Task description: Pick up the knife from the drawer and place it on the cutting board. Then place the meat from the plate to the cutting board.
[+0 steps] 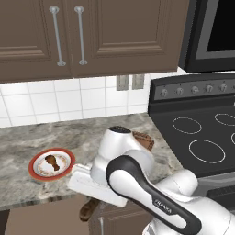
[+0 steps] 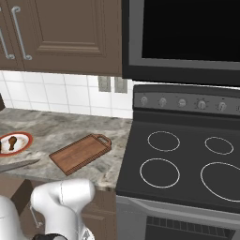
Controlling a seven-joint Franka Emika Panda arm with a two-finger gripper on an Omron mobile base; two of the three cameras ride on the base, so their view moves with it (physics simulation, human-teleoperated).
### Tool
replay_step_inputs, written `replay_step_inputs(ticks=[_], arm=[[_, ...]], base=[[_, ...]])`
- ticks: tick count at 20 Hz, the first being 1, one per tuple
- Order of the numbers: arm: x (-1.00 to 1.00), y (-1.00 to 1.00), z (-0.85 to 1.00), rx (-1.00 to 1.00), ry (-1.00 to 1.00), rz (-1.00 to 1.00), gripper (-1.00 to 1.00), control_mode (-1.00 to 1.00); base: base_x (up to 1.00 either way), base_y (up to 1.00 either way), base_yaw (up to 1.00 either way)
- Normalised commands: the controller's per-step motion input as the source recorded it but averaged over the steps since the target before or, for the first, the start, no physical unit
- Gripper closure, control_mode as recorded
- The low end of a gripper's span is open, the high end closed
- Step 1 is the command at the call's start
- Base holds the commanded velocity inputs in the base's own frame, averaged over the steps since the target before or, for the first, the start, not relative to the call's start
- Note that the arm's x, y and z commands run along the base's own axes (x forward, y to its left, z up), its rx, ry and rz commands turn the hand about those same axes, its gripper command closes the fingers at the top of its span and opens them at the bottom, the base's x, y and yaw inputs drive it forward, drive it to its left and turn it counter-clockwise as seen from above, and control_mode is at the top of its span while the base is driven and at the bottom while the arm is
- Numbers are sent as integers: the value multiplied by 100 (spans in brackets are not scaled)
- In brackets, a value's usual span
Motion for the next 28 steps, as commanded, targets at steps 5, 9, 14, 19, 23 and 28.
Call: replay_step_inputs(ticks=[5,9,14,19,23,28], arm=[[39,-50,27,0,0,-5,100,-100],[41,-52,19,0,0,-5,100,-100],[31,-55,16,0,0,-4,100,-100],[25,-54,12,0,0,-3,100,-100],[30,-51,1,0,0,-2,100,-100],[33,-41,0,-9,0,-2,100,-100]], base=[[0,0,0],[0,0,0],[0,0,0],[0,0,0],[0,0,0],[0,0,0]])
